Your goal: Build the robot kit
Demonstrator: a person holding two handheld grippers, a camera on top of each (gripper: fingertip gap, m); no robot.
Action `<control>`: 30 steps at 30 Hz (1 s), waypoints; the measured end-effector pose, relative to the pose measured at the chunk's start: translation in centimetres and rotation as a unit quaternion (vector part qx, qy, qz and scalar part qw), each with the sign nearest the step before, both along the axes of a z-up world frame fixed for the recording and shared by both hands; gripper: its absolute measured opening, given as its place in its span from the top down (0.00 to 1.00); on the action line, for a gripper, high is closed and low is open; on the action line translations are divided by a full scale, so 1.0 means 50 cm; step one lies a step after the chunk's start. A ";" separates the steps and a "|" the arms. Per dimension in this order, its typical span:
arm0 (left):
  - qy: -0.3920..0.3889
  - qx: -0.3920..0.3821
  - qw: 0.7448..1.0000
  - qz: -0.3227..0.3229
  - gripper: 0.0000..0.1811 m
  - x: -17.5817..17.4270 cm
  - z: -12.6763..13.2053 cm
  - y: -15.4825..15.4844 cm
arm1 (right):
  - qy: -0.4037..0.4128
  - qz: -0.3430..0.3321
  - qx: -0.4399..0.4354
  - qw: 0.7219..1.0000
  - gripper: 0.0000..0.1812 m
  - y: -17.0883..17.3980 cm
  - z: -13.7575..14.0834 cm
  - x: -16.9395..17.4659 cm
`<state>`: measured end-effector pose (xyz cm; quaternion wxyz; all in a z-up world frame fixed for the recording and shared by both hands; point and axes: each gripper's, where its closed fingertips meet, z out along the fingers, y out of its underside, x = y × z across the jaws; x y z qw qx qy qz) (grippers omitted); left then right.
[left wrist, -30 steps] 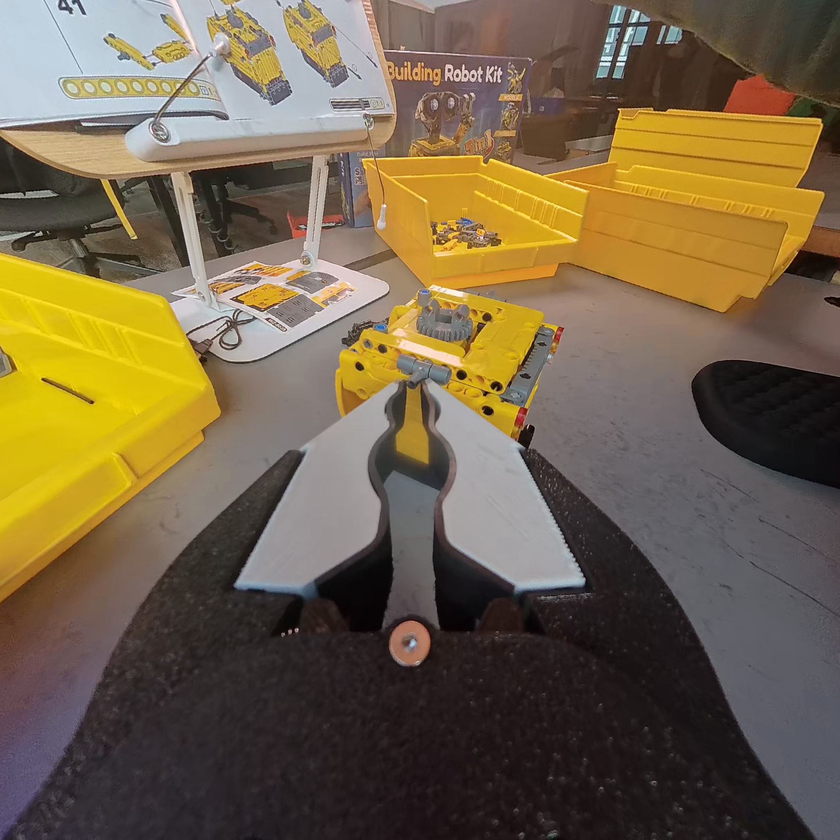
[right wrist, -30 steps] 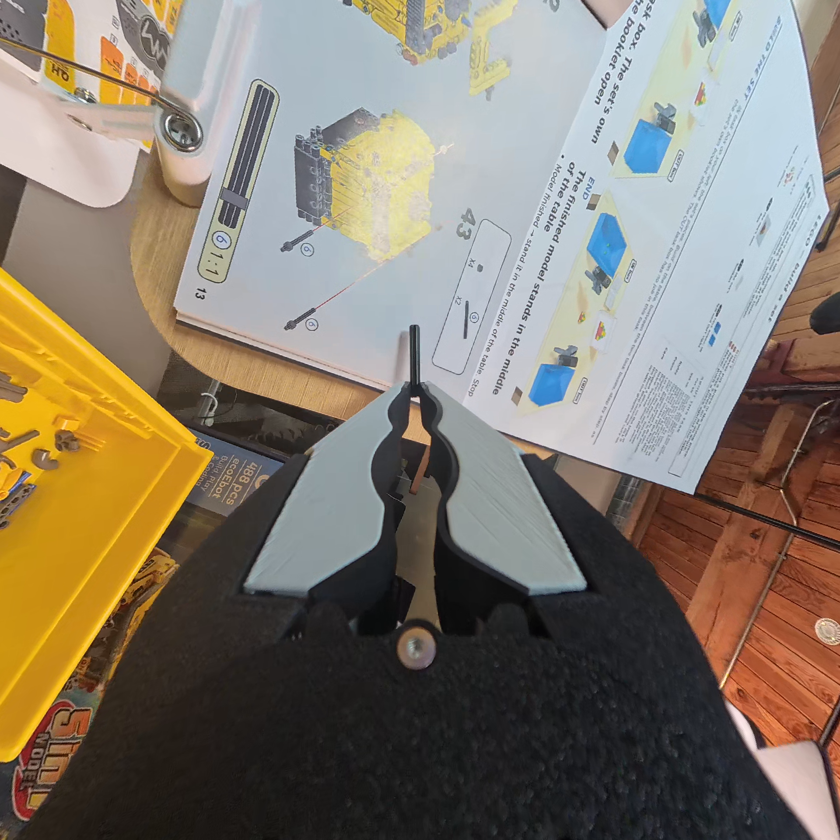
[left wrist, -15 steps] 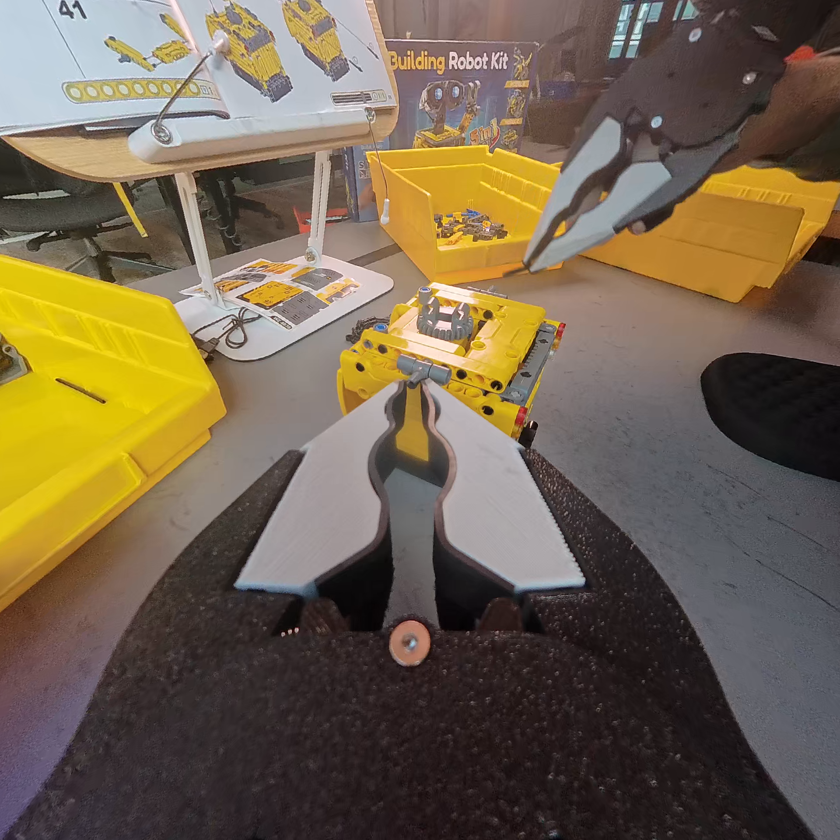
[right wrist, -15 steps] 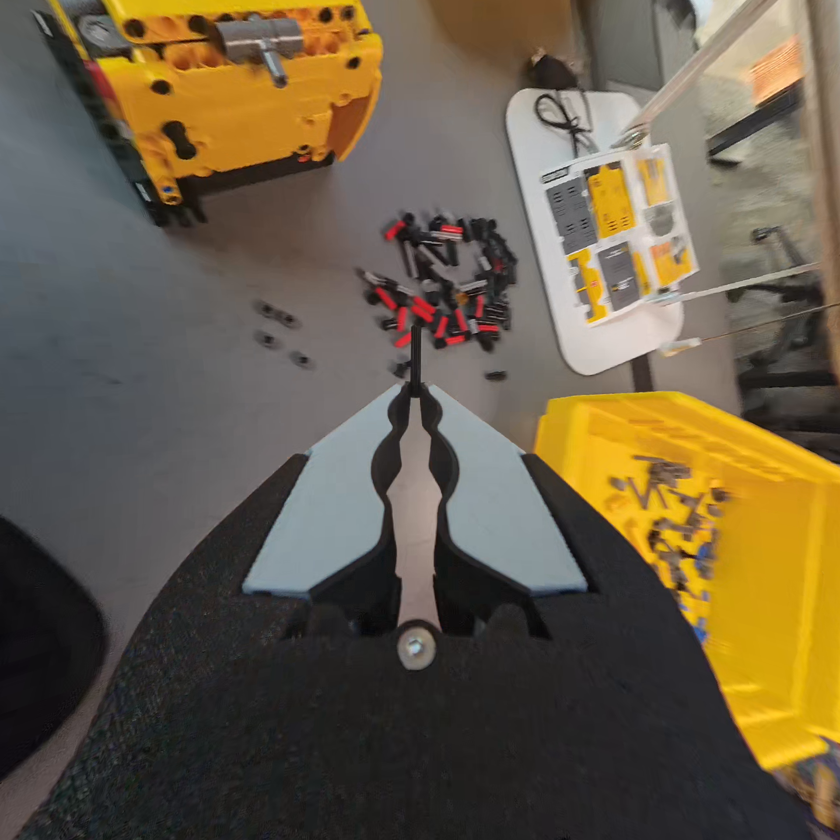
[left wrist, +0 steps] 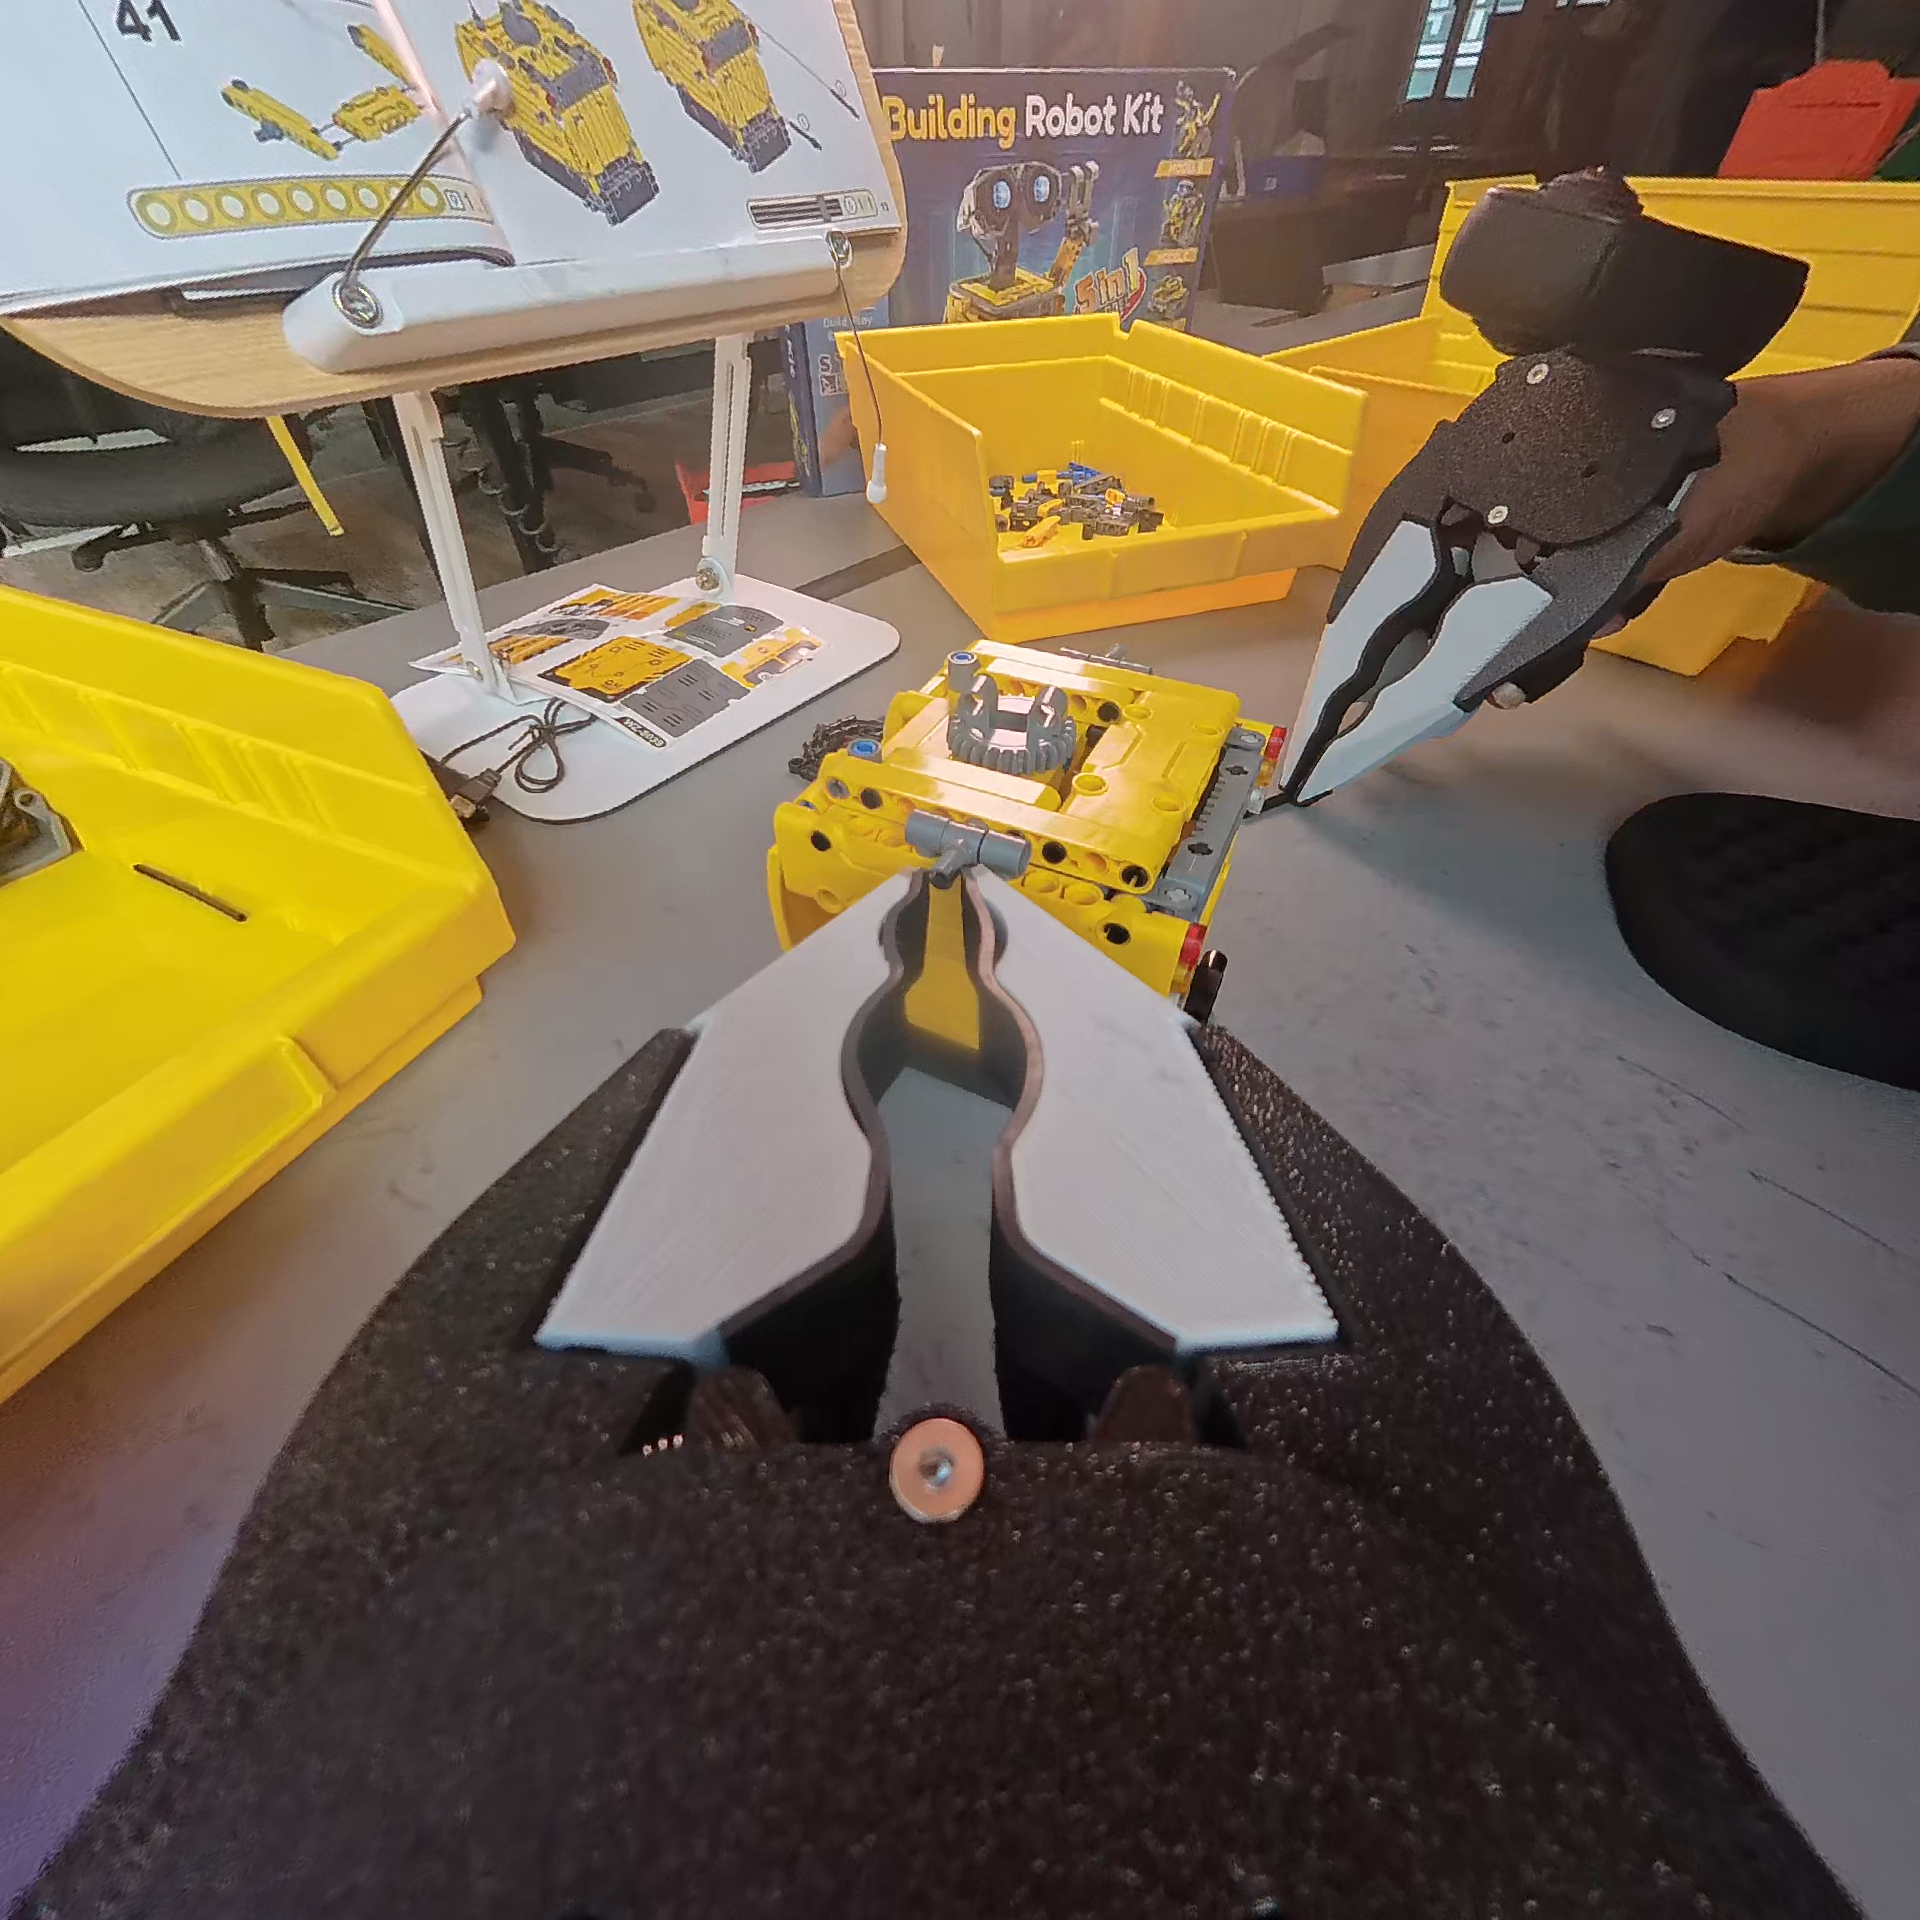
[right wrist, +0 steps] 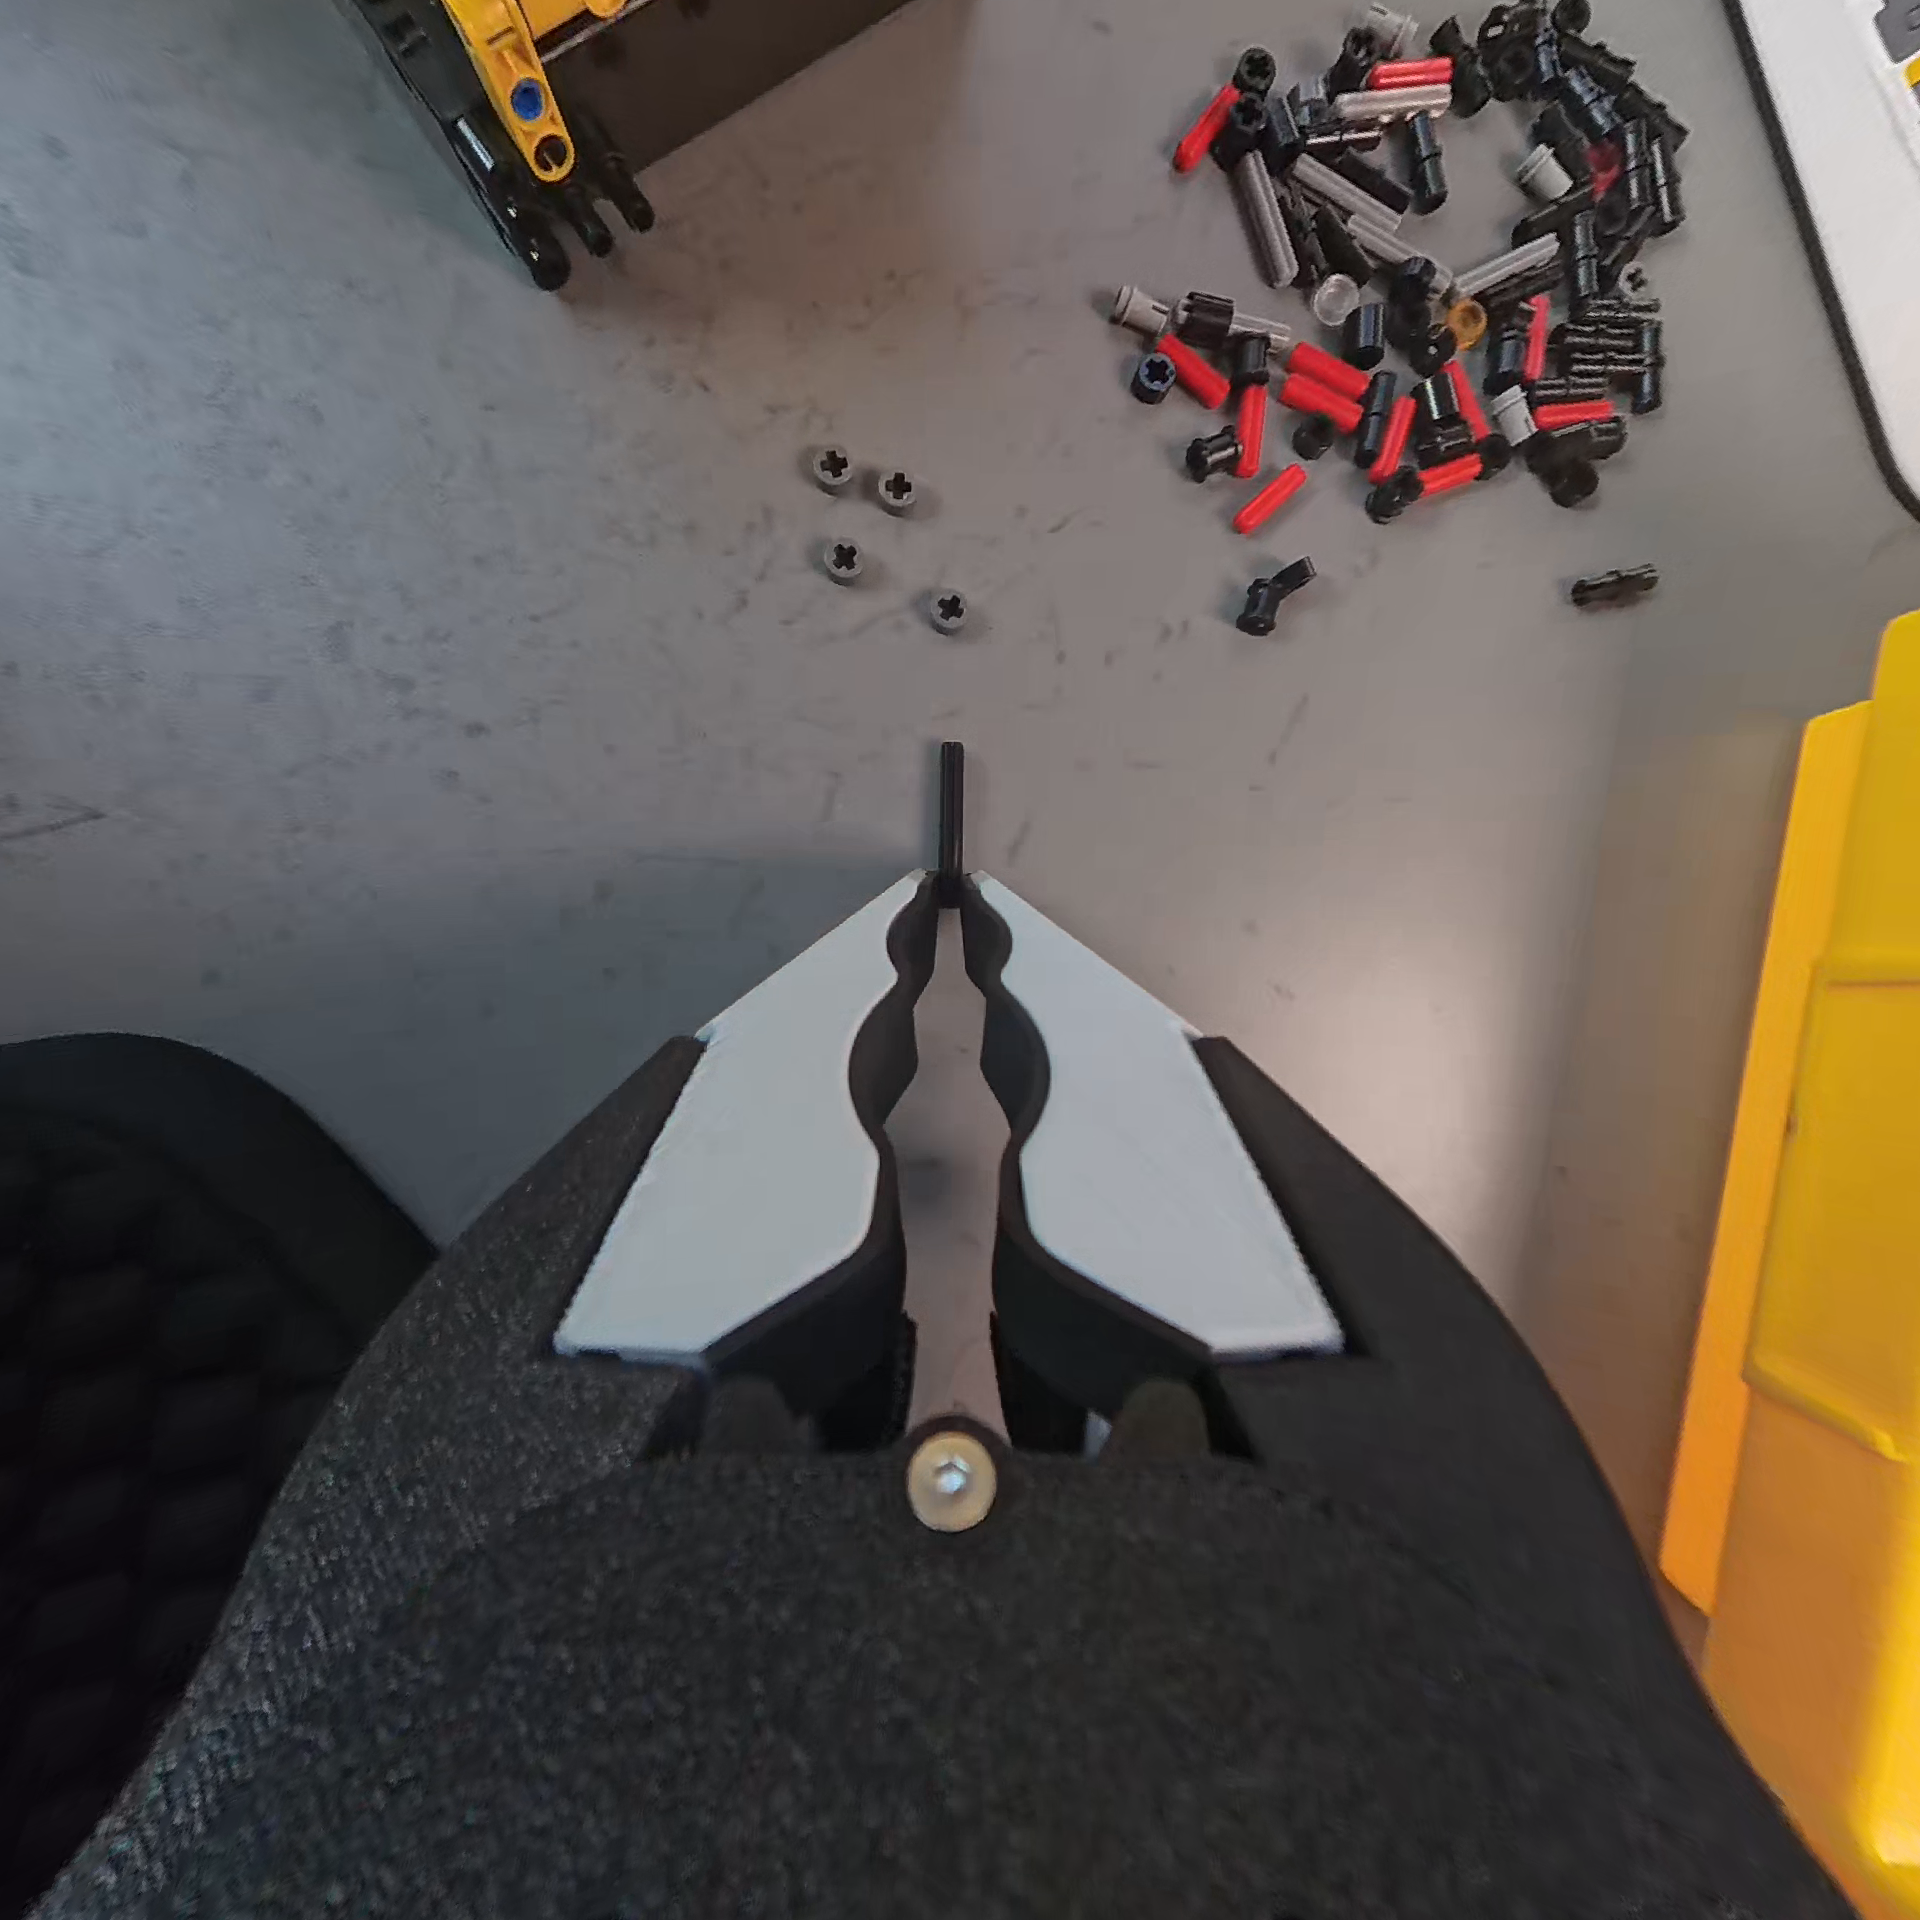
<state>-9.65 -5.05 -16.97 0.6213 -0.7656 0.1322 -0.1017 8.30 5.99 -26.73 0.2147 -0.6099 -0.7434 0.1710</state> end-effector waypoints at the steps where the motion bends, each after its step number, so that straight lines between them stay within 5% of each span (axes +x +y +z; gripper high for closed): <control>1: 0.002 0.000 1.000 0.000 0.97 0.000 0.000 0.000 | -0.001 0.002 0.000 1.000 0.98 0.000 0.000 0.000; 15: -0.017 0.004 1.000 -0.009 0.97 0.003 -0.005 0.004 | 0.057 0.013 -0.016 0.998 0.97 0.001 0.001 -0.001; 30: -0.015 -0.002 1.000 -0.009 0.98 0.001 -0.015 0.007 | 0.147 0.008 -0.040 0.988 0.85 0.015 0.027 0.000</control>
